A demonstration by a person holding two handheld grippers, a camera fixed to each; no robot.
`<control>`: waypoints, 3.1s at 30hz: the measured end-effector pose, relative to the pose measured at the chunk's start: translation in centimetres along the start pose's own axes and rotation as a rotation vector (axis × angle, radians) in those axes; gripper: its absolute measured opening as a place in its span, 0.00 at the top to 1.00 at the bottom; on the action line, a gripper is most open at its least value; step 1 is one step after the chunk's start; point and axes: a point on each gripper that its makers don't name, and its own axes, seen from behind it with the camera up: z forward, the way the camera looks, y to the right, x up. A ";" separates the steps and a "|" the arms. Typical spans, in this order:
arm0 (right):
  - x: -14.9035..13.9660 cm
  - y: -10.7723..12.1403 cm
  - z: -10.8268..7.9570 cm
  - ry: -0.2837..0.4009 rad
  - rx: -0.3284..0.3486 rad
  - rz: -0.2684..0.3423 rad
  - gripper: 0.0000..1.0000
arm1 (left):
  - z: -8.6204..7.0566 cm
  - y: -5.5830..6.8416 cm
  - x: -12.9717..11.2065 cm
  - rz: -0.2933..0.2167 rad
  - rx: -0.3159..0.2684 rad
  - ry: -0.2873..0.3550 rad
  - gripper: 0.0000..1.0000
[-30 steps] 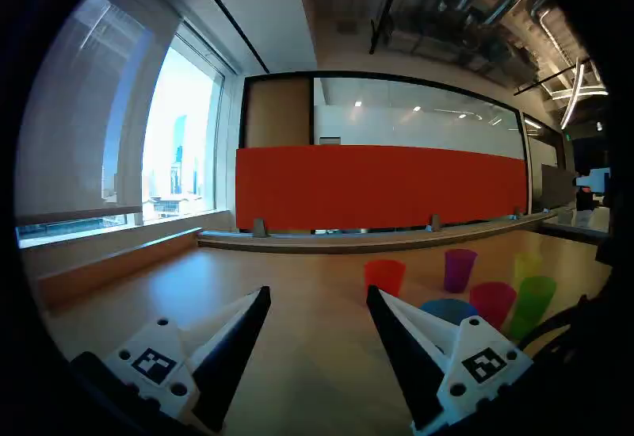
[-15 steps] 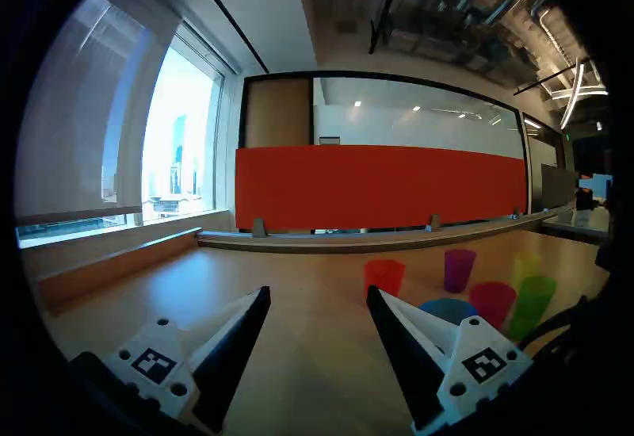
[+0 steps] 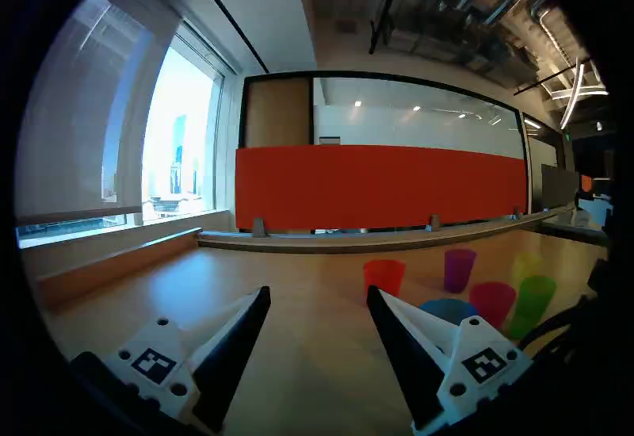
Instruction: Pour water
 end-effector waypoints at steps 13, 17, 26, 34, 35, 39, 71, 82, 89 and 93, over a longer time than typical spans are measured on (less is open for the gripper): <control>-3.5 0.1 0.0 -0.034 0.012 0.003 0.01 | 0.1 0.0 0.0 0.000 0.000 0.000 0.10; -4.0 0.0 0.3 -0.043 0.020 0.012 0.01 | 0.1 0.0 0.0 0.000 0.000 0.000 0.10; -4.5 0.3 0.4 -0.065 0.015 0.029 0.01 | 0.0 0.0 0.0 0.000 0.000 0.000 0.10; -5.3 0.2 0.6 -0.097 0.020 0.029 0.01 | 0.0 0.0 -0.1 0.000 0.000 0.000 0.10; -5.3 0.2 0.6 -0.096 0.020 0.028 0.01 | -0.1 0.0 -0.1 0.000 0.000 0.000 0.10; -5.2 0.3 0.6 -0.097 0.020 0.029 0.01 | 0.0 0.0 -0.1 0.000 0.000 0.000 0.10; -5.2 0.4 0.5 -0.100 0.023 0.029 0.01 | 0.0 0.0 -0.1 0.000 0.000 0.000 0.10; -5.2 0.4 0.4 -0.100 0.023 0.030 0.01 | 0.0 0.0 0.0 0.000 0.000 0.000 0.10; -5.2 0.4 0.4 -0.100 0.023 0.030 0.01 | 0.0 0.0 0.0 0.000 0.000 0.000 0.10; -5.2 0.4 0.4 -0.100 0.023 0.030 0.01 | 0.0 0.0 0.0 0.000 0.000 0.000 0.10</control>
